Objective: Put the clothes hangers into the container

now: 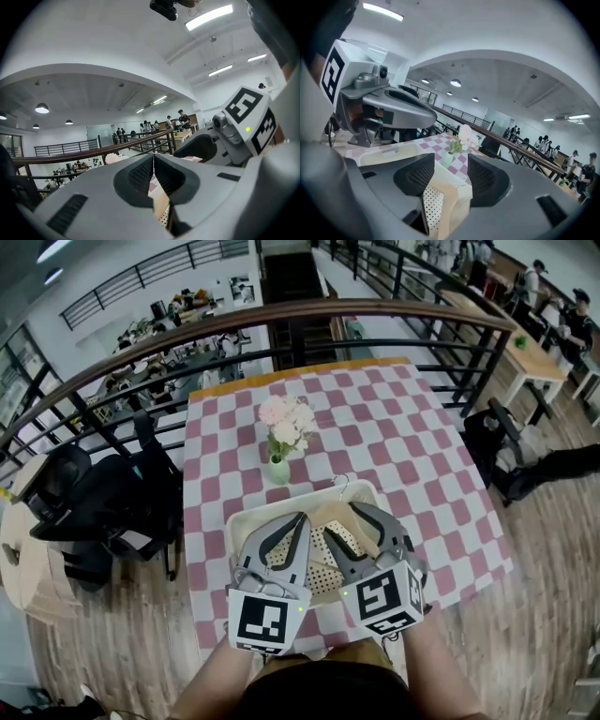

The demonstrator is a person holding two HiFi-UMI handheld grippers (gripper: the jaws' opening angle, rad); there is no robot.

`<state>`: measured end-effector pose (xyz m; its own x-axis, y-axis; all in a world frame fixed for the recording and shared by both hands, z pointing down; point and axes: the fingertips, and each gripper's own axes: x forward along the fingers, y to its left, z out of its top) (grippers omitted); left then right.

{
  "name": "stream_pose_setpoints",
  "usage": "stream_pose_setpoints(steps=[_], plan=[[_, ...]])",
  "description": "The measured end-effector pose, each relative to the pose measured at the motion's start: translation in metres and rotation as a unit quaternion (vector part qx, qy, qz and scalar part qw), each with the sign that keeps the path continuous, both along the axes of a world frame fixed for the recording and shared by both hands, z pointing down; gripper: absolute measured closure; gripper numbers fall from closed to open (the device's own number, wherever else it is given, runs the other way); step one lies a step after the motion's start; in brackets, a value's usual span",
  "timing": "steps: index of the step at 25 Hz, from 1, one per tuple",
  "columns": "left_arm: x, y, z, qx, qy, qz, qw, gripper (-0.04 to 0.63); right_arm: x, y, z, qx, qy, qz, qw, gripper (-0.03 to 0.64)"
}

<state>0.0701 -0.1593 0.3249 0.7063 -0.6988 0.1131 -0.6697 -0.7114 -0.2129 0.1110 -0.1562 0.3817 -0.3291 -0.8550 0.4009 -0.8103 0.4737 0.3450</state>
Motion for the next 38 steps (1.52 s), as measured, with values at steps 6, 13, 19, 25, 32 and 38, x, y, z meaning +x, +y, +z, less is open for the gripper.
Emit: stream_pose_setpoints(steps=[6,13,19,25,32,38], plan=[[-0.012,0.003,-0.014,0.013,0.010,-0.011,0.9998,0.584,-0.014,0.013,-0.042,0.058,-0.030,-0.022,0.998,0.394],[-0.027,0.009,-0.025,0.023,0.007,-0.025,0.9994,0.584,-0.026,0.034,-0.104,0.149,-0.142,-0.064,0.976,0.442],[-0.032,0.019,-0.046,0.050,0.033,-0.022,0.9980,0.584,-0.035,0.047,-0.126,0.178,-0.159,-0.079,0.968,0.538],[-0.031,0.031,-0.057,0.053,0.049,0.005,0.9974,0.584,-0.046,0.055,-0.134,0.185,-0.173,-0.102,0.962,0.569],[-0.036,0.035,-0.064,0.050,0.062,0.007,0.9968,0.584,-0.052,0.060,-0.129,0.172,-0.196,-0.123,0.958,0.584],[-0.036,0.035,-0.065,0.051,0.057,0.006,0.9970,0.585,-0.046,0.053,-0.123,0.166,-0.196,-0.107,0.961,0.584]])
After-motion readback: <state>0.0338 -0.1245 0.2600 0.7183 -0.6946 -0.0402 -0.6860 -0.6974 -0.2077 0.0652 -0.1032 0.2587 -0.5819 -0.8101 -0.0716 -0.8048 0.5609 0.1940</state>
